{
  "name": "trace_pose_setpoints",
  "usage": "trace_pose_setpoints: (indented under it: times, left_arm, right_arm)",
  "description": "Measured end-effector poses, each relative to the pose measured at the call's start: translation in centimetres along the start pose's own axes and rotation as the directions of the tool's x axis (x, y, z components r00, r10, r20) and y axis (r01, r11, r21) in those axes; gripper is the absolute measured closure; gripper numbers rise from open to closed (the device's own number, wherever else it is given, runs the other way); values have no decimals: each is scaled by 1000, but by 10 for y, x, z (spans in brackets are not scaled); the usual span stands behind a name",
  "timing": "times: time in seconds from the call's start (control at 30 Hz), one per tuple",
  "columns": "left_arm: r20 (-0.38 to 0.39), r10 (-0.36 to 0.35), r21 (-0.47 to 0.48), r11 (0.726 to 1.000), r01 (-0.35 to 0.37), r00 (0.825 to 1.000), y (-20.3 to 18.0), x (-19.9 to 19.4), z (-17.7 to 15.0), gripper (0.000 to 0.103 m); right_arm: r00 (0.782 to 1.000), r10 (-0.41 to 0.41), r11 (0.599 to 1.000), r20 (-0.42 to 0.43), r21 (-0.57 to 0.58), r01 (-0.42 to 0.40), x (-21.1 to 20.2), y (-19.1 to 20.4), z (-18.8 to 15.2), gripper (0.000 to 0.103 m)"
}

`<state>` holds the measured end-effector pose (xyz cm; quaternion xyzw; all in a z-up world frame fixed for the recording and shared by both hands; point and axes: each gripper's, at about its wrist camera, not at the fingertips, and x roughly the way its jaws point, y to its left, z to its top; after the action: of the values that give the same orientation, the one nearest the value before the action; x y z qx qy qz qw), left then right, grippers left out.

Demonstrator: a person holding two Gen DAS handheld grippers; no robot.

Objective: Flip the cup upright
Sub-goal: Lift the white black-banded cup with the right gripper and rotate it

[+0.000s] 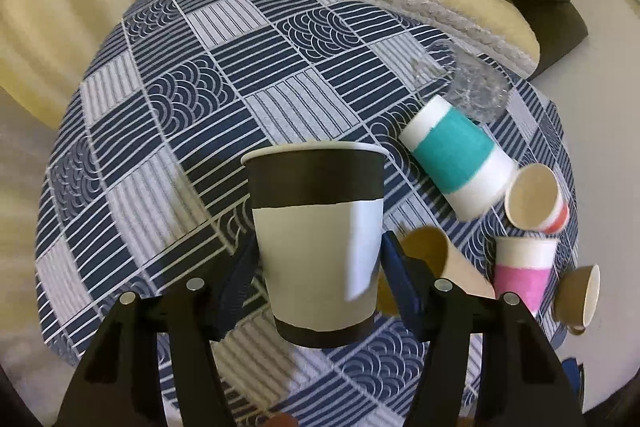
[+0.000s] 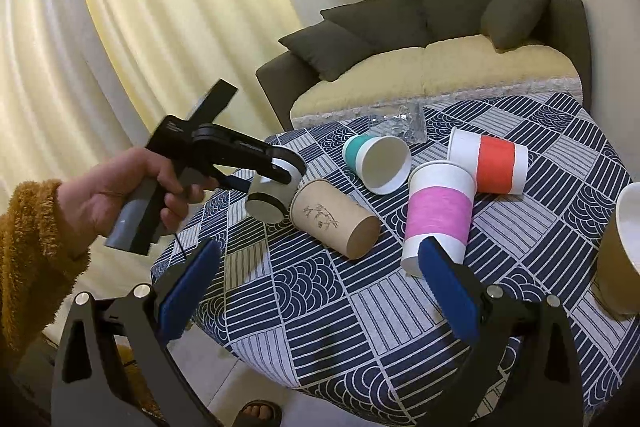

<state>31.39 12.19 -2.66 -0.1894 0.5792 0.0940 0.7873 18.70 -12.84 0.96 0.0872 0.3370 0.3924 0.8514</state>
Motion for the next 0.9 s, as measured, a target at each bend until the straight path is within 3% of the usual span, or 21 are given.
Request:
trace_pose_setpoints:
  times: [0.33, 0.5, 0.9]
  left_arm:
    - [-26, -48, 58, 997, 49, 999, -16, -33, -62, 42]
    - [-73, -132, 59, 989, 137, 989, -31, -28, -103, 42]
    - [-138, -191, 70, 977, 202, 972, -72, 3, -131, 42]
  right_arm:
    - [999, 42, 999, -23, 10, -42, -19, 4, -14, 5]
    - [992, 96, 995, -85, 28, -94, -24, 8, -26, 5]
    - [975, 71, 997, -210, 10, -71, -11, 9, -42, 5]
